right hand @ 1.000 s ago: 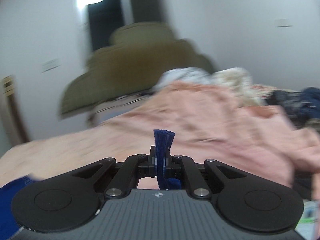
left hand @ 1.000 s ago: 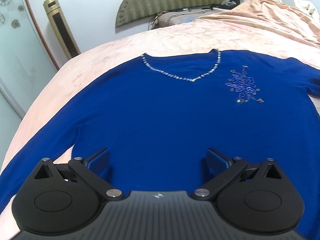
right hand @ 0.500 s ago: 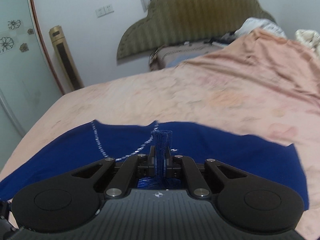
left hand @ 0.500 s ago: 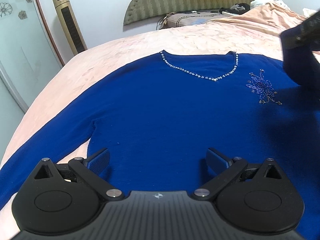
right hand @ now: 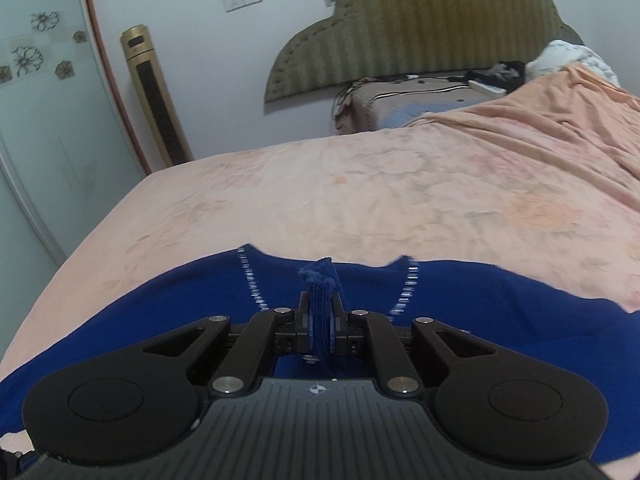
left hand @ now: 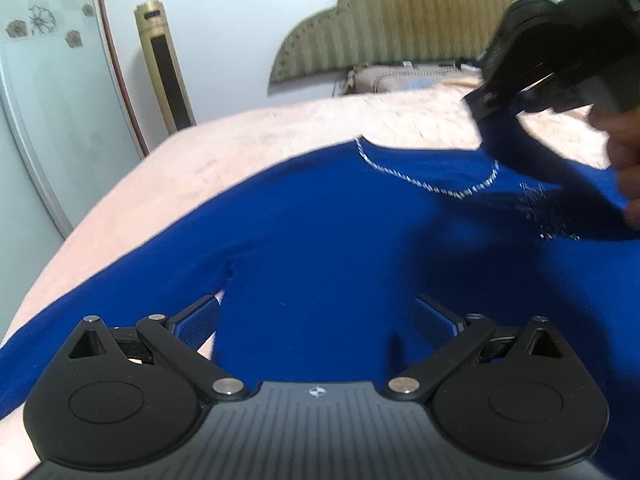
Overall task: Fold small clothes
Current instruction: 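Carry the held sleeve across the sweater body and open the right tool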
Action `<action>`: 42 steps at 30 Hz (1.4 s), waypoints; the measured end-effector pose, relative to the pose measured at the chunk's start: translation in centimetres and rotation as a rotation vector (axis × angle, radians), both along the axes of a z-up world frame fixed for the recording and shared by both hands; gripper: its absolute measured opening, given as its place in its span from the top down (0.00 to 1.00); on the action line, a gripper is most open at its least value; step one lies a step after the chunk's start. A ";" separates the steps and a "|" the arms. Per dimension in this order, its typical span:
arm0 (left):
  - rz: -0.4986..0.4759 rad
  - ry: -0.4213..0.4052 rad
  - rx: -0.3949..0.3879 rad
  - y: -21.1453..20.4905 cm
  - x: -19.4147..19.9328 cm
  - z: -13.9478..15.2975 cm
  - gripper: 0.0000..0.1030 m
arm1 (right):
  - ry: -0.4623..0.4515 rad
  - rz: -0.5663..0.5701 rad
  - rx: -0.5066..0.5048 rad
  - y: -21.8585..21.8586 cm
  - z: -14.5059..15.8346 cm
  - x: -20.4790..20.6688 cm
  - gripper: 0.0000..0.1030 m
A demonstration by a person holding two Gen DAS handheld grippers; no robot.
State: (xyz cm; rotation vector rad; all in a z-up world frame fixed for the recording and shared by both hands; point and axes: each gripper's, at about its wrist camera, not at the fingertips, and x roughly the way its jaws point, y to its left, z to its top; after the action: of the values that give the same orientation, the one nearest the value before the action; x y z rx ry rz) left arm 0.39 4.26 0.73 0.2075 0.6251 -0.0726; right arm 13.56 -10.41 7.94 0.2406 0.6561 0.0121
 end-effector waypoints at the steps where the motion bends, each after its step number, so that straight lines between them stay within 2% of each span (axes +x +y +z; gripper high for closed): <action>1: 0.005 -0.016 -0.001 0.2 -0.1 0.0 0.00 | -0.001 0.009 0.000 0.7 -0.2 0.3 0.87; 4: 0.000 -0.016 0.009 0.5 -0.2 0.0 0.00 | 0.005 0.044 0.007 2.9 -0.7 1.1 0.87; 7: -0.022 0.043 0.009 0.6 0.4 -0.1 0.00 | 0.013 0.072 -0.006 5.1 -1.3 2.0 0.87; 10: -0.001 0.097 0.002 1.2 0.9 -0.3 0.00 | 0.019 0.096 0.003 6.6 -1.9 2.8 0.87; 16: 0.040 0.092 0.003 2.4 1.4 -0.4 0.00 | 0.019 0.149 -0.004 9.3 -2.5 3.6 0.87; 24: 0.114 0.123 -0.060 5.0 1.7 -0.7 0.00 | 0.038 0.178 0.021 11.3 -3.5 4.7 0.87; 31: 0.153 0.123 0.004 4.7 1.2 -0.9 0.00 | 0.095 0.180 0.065 11.9 -5.3 5.8 0.87; 35: 0.148 0.131 0.026 4.5 1.0 -1.0 0.00 | 0.097 0.213 0.083 12.7 -5.6 5.7 0.87; 37: 0.149 0.136 0.026 4.5 0.9 -1.0 0.00 | 0.109 0.248 0.095 12.8 -5.8 5.9 0.81; 38: 0.150 0.138 0.022 4.6 0.9 -1.0 0.00 | 0.121 0.267 0.119 12.6 -5.8 5.9 0.70; 39: 0.151 0.138 0.019 4.6 0.9 -1.0 0.00 | 0.126 0.279 0.162 12.1 -5.7 5.8 0.63; 40: 0.154 0.139 0.017 4.7 1.0 -1.0 0.00 | 0.122 0.277 0.222 11.3 -5.4 5.5 0.51; 41: 0.156 0.138 0.016 4.8 1.0 -1.0 0.00 | 0.103 0.272 0.279 10.4 -5.0 5.1 0.47; 42: 0.159 0.138 0.014 4.9 1.0 -1.0 0.00 | 0.075 0.269 0.342 9.3 -4.4 4.6 0.46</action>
State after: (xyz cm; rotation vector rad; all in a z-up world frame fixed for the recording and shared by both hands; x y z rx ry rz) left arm 1.36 9.16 -0.30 0.1665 0.7782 0.0707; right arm 18.14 -1.08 3.51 0.4826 0.7561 0.3772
